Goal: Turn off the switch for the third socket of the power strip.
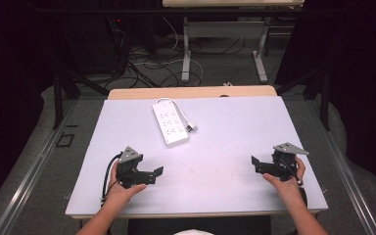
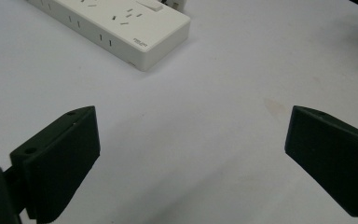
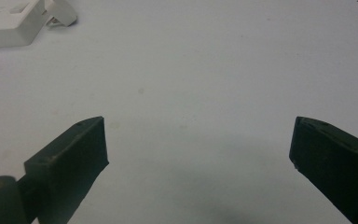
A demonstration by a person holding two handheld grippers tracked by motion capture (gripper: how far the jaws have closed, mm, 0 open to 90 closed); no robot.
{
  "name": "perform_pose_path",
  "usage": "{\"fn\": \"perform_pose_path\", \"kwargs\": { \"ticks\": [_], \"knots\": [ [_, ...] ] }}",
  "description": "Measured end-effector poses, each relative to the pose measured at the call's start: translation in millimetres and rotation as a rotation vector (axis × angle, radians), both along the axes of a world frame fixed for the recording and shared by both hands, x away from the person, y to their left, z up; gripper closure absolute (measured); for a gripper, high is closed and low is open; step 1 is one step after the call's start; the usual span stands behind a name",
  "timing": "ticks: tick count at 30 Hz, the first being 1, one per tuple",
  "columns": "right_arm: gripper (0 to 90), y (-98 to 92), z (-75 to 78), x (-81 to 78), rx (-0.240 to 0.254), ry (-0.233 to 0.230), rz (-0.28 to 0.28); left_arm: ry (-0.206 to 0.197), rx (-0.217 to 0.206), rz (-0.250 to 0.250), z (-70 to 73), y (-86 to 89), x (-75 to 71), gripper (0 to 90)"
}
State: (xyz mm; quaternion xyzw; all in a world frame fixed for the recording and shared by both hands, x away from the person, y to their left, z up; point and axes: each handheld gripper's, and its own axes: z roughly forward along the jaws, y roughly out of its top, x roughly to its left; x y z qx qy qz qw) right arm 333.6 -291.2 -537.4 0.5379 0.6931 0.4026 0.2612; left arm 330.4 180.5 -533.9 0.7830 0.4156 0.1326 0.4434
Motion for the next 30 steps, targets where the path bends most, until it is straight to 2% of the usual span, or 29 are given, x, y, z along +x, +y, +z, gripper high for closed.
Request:
{"fn": "perform_pose_path", "kwargs": {
  "ticks": [4, 13, 14, 19, 23, 24, 26, 30],
  "knots": [
    [4.2, 0.4, -0.4, 0.0, 0.0, 0.007, 0.001, -0.012, 0.018, -0.012, 1.2, -5.2, -1.4, 6.1],
    [4.3, 1.8, -0.7, -0.6, 0.001, 0.011, 0.003, -0.02, 0.014, -0.021, 6.4, -16.7, 2.4, 11.5],
    [4.3, 0.9, -1.2, -0.3, -0.008, 0.005, 0.007, -0.026, 0.019, -0.016, 7.2, -18.3, 2.7, 16.4],
    [4.2, 2.1, -1.8, -0.5, -0.003, 0.007, 0.006, -0.017, 0.034, -0.028, 7.8, -28.5, 5.2, 16.4],
    [4.2, 3.0, -2.2, -0.5, -0.002, 0.004, 0.001, 0.0, 0.032, -0.033, 9.4, -34.1, 9.2, 16.2],
    [4.3, 2.4, -2.3, -0.2, -0.008, 0.002, 0.005, 0.0, 0.018, -0.026, 10.0, -36.2, 10.0, 16.0],
    [4.2, 2.3, -2.5, -0.2, -0.01, 0.001, 0.005, 0.006, 0.011, -0.028, 13.3, -39.2, 12.4, 15.7],
    [4.3, 1.4, -2.6, -0.2, -0.012, 0.005, 0.012, -0.009, 0.007, -0.032, 25.1, -46.8, 18.4, 15.8]
  ]
}}
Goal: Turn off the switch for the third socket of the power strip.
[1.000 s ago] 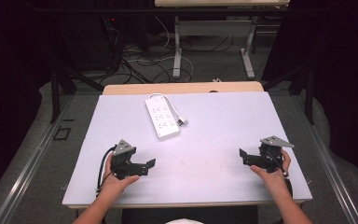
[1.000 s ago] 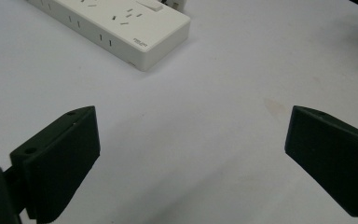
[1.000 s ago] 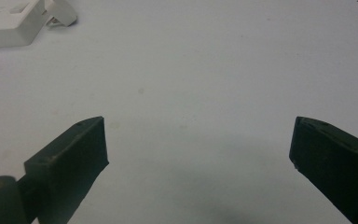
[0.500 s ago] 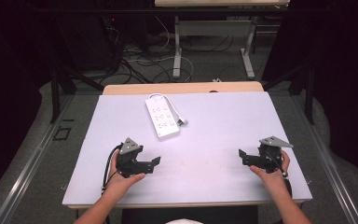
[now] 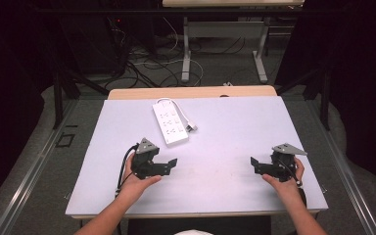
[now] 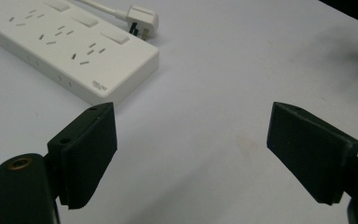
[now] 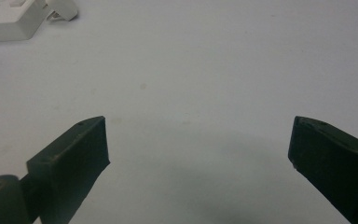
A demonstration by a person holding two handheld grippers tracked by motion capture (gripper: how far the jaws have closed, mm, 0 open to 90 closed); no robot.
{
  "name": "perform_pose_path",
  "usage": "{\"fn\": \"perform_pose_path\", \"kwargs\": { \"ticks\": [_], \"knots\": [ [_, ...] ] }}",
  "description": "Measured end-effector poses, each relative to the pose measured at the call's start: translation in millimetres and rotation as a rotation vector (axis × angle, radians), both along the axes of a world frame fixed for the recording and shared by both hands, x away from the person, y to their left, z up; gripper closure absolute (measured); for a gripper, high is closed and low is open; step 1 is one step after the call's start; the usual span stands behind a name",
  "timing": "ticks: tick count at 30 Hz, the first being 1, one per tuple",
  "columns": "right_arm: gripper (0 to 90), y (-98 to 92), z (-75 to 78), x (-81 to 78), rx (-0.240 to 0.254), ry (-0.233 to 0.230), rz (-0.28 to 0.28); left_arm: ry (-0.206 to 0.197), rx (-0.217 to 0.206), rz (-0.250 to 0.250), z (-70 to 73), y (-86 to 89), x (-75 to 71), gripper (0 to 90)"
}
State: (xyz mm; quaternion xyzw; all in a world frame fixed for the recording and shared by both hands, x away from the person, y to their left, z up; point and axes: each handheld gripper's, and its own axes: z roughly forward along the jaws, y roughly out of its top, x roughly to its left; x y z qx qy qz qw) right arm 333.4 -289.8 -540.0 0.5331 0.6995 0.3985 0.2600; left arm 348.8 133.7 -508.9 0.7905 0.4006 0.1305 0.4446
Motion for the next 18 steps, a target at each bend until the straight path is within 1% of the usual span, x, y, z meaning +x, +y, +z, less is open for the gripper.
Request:
{"fn": "perform_pose_path", "kwargs": {
  "ticks": [1, 2, 3, 6, 10, 11, 12, 14, 15, 16, 18],
  "knots": [
    [4.3, 0.0, 0.0, 0.0, 0.0, 0.0, 0.0, 0.0, 0.0, 0.0, 0.0, 0.0, 0.0, 15.8],
    [4.3, -0.4, -0.2, 0.1, -0.002, -0.001, 0.0, -0.002, -0.003, -0.001, 4.8, -2.4, 2.8, 15.9],
    [4.3, -0.4, -0.2, 0.1, -0.002, -0.001, 0.0, -0.002, -0.003, -0.001, 4.8, -2.4, 2.8, 16.0],
    [4.3, -0.6, -0.5, 0.1, -0.001, 0.002, 0.001, -0.001, -0.009, 0.005, 10.5, -5.8, 6.9, 16.4],
    [4.3, -0.1, -0.9, 0.2, 0.0, 0.003, 0.0, 0.007, -0.009, -0.001, 17.8, -10.0, 13.1, 16.5],
    [4.3, 0.3, -0.7, 0.0, 0.004, 0.005, -0.001, 0.012, -0.003, -0.003, 22.2, -12.2, 16.5, 16.5],
    [4.3, 0.4, -0.8, 0.0, 0.004, 0.005, -0.001, 0.012, -0.003, -0.003, 22.2, -12.2, 16.5, 16.5],
    [4.3, 0.4, -0.8, 0.0, 0.003, 0.005, -0.001, 0.007, -0.01, 0.011, 26.1, -14.6, 20.5, 16.6],
    [4.3, 0.3, -0.9, 0.1, 0.002, 0.005, -0.001, 0.012, -0.008, 0.011, 28.4, -15.3, 22.4, 17.1],
    [4.3, 0.2, -1.0, 0.1, 0.002, 0.005, -0.002, 0.02, -0.001, 0.024, 32.1, -17.7, 25.9, 18.4],
    [4.4, 0.2, -1.1, 0.3, 0.002, 0.006, -0.005, 0.021, 0.004, 0.028, 33.5, -18.6, 28.1, 20.9]
  ]
}}
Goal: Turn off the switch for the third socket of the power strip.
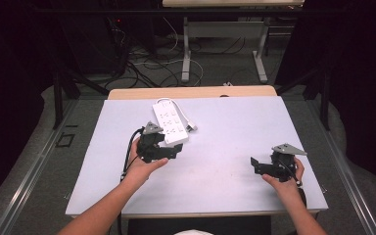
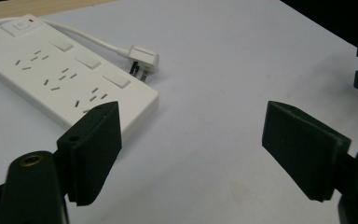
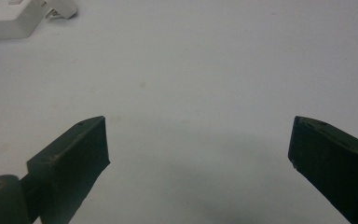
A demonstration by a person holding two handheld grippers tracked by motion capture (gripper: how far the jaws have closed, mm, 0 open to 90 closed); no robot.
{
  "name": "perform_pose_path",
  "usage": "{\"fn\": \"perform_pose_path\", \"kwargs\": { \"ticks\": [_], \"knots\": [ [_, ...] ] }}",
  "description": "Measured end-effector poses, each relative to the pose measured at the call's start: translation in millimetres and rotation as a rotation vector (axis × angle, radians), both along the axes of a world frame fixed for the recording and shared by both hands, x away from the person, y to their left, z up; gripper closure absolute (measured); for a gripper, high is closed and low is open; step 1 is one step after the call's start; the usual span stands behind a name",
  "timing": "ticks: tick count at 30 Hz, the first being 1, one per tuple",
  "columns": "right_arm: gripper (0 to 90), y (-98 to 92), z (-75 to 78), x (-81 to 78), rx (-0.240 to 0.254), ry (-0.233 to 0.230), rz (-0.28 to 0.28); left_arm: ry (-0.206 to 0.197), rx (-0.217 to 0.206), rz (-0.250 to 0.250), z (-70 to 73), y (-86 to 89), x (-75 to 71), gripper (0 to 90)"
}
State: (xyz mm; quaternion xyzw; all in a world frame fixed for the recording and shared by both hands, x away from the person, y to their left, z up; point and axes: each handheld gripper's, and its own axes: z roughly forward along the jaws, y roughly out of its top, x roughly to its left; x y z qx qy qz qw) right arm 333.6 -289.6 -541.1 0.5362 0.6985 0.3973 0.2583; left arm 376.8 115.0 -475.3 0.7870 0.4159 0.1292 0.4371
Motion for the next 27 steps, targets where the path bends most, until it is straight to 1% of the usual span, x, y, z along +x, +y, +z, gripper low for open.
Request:
{"fn": "perform_pose_path", "kwargs": {
  "ticks": [1, 2, 3, 4, 9, 12, 14, 16, 17, 19, 20, 23, 24, 27],
  "knots": [
    [4.4, 0.0, 0.0, 0.0, 0.0, 0.0, 0.0, 0.011, 0.006, 0.003, 1.4, -0.9, 1.7, 20.9],
    [4.5, -0.4, -0.2, 0.1, 0.0, 0.001, 0.001, 0.013, 0.005, 0.006, 2.1, -2.1, 3.9, 22.8],
    [4.5, -0.4, -0.2, 0.1, 0.0, 0.001, 0.001, 0.019, 0.011, 0.007, 2.9, -3.2, 5.6, 22.8],
    [4.5, -0.5, -0.4, 0.3, 0.0, 0.001, 0.001, 0.018, 0.015, 0.006, 3.7, -4.2, 7.6, 24.0],
    [4.6, -0.8, -0.6, 0.2, 0.003, 0.004, -0.001, 0.017, 0.019, 0.023, 6.6, -11.8, 17.4, 24.2],
    [4.6, -1.6, -1.0, 0.4, -0.001, 0.005, 0.0, 0.017, 0.022, 0.024, 8.0, -14.6, 20.6, 24.2],
    [4.6, -1.4, -1.0, 0.6, 0.002, 0.005, -0.004, 0.026, 0.014, 0.025, 9.8, -17.2, 23.7, 24.2],
    [4.6, -2.1, -0.9, 0.5, -0.003, 0.008, -0.001, 0.027, 0.006, 0.03, 11.7, -19.7, 26.7, 24.3],
    [4.6, -2.2, -1.2, 0.8, -0.001, 0.006, 0.001, 0.021, 0.005, 0.029, 12.6, -20.6, 28.7, 24.8],
    [4.6, -2.0, -1.1, 0.6, 0.002, 0.008, 0.0, 0.028, 0.003, 0.041, 15.9, -23.7, 33.1, 25.2],
    [4.6, -1.8, -1.1, 0.7, 0.003, 0.008, -0.001, 0.028, 0.003, 0.041, 15.9, -23.7, 33.1, 25.2],
    [4.6, -1.8, -1.2, 0.8, 0.003, 0.009, -0.001, 0.033, -0.011, 0.056, 18.7, -27.3, 38.2, 25.3],
    [4.6, -1.5, -1.1, 0.6, 0.005, 0.01, -0.001, 0.034, -0.006, 0.052, 19.6, -27.7, 39.6, 25.3],
    [4.6, -1.7, -1.2, 0.6, 0.001, 0.008, 0.0, 0.039, -0.004, 0.062, 21.9, -31.0, 44.6, 26.2]
  ]
}}
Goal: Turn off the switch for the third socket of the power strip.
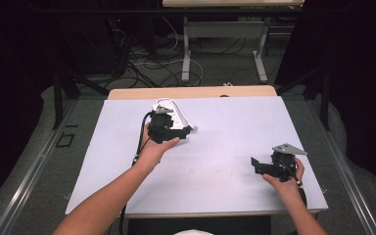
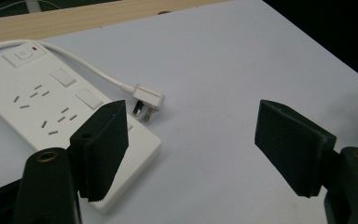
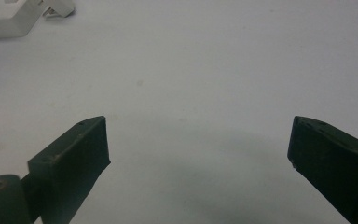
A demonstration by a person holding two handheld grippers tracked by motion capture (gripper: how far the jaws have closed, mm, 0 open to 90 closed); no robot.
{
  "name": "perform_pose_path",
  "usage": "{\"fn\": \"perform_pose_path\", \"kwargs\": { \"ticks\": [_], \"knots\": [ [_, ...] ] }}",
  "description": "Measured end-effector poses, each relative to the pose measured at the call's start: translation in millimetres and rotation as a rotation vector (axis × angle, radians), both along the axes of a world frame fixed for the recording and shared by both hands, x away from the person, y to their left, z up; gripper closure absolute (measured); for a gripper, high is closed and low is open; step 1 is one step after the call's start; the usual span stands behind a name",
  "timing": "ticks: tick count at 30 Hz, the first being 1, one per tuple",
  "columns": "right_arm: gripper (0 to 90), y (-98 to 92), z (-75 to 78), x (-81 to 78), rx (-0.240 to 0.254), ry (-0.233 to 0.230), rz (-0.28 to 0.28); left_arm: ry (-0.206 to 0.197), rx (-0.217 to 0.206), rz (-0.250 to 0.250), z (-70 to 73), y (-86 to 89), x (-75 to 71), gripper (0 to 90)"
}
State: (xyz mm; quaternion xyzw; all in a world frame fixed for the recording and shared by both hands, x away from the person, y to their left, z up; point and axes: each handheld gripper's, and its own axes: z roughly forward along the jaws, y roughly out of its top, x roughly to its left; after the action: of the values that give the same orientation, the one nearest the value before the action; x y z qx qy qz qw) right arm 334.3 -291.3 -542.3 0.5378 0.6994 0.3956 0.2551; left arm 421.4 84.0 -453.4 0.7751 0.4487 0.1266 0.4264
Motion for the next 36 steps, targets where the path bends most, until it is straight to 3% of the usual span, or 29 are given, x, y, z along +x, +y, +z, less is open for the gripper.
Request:
{"fn": "perform_pose_path", "kwargs": {
  "ticks": [16, 26, 36],
  "knots": [
    [4.7, -0.2, -1.7, 1.0, -0.006, 0.004, 0.009, -0.001, 0.037, 0.045, 6.6, -18.3, 29.8, 37.4],
    [4.7, -0.7, -2.7, 1.6, -0.001, 0.01, 0.009, 0.005, 0.063, 0.063, 4.3, -23.5, 43.8, 38.7],
    [4.9, -0.5, -3.7, 2.0, -0.002, 0.018, 0.014, 0.048, 0.085, 0.109, -3.4, -23.5, 58.3, 42.9]
  ]
}}
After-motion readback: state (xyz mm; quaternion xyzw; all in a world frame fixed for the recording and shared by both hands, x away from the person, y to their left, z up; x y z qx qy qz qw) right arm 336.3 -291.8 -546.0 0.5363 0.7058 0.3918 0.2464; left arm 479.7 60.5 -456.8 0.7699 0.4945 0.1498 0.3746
